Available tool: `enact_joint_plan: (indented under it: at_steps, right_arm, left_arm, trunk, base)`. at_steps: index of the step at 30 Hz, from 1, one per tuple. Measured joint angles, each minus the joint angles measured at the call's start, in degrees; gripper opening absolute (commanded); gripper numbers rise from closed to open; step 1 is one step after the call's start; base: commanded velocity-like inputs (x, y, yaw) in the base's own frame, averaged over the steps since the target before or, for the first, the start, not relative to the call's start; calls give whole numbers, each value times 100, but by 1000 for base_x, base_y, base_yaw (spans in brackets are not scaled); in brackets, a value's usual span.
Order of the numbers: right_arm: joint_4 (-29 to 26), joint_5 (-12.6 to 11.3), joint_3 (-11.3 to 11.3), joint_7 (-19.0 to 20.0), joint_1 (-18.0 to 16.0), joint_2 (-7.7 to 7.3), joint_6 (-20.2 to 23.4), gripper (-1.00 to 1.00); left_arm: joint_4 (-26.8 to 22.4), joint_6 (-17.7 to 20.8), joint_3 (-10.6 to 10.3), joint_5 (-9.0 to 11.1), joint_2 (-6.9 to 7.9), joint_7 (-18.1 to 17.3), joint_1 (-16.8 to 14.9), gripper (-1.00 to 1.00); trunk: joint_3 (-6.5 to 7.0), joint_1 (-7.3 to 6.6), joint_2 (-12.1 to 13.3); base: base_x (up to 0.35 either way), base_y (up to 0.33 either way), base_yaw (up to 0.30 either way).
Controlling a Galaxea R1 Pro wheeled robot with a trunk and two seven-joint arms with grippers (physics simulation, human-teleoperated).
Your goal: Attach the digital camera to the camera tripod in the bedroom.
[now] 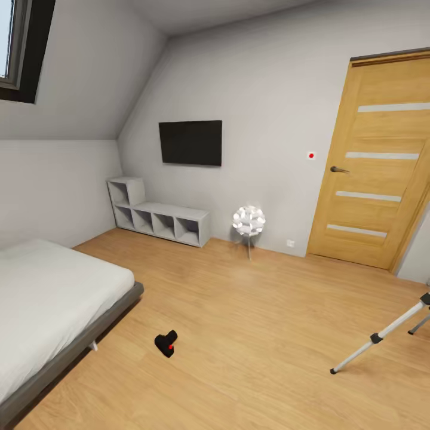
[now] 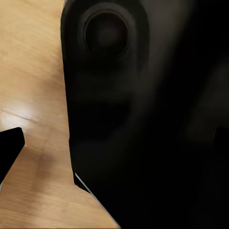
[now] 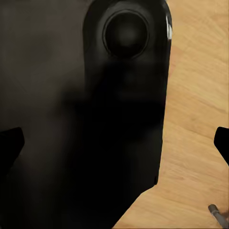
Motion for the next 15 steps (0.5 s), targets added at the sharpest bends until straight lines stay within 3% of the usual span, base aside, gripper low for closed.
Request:
enact_joint_plan:
  at_steps: [9,15]
  right_arm:
    - [-51,49,12,14,-167,-173,61,100]
    - [-92,55,10,26,-158,-263,-114,100]
  left_arm:
    - [-86,39,9,49,-18,-8,70,100]
    - [-112,40,2,49,-119,-9,60,100]
  trunk:
    - [2,1,1]
    - [2,0,1]
  base:
    - [0,0,0]
    - [0,0,0]
